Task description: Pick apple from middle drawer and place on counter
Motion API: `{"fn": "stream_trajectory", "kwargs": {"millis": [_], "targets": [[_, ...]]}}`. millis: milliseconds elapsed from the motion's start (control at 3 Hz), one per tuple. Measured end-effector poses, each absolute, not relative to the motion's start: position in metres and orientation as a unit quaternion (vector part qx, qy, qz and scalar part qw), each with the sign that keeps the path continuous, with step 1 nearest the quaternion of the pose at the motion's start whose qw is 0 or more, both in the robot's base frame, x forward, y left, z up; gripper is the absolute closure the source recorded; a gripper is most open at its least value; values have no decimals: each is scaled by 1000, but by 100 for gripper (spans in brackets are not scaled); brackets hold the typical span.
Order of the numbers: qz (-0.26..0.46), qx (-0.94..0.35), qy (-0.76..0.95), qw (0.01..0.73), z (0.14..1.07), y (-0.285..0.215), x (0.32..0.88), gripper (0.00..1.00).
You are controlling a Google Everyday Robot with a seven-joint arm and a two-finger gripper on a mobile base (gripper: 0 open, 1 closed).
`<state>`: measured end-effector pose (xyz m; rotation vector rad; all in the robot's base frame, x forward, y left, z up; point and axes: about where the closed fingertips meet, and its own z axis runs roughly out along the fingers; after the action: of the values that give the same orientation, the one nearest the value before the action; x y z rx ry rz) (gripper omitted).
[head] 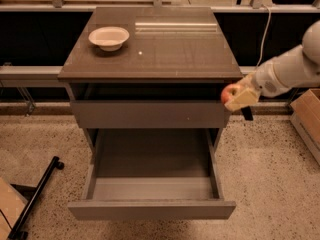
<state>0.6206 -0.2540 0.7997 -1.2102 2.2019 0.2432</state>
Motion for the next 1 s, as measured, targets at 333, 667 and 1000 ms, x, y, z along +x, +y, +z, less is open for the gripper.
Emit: {"fn": "stream_trajectory", "kwargs": {"millis": [333,667,1000], "targets": [[66,-503,802,315,847,-240,668,100],[51,-509,782,356,885,-227,720,100],[31,-506,771,384,922,-233,729,100]]}}
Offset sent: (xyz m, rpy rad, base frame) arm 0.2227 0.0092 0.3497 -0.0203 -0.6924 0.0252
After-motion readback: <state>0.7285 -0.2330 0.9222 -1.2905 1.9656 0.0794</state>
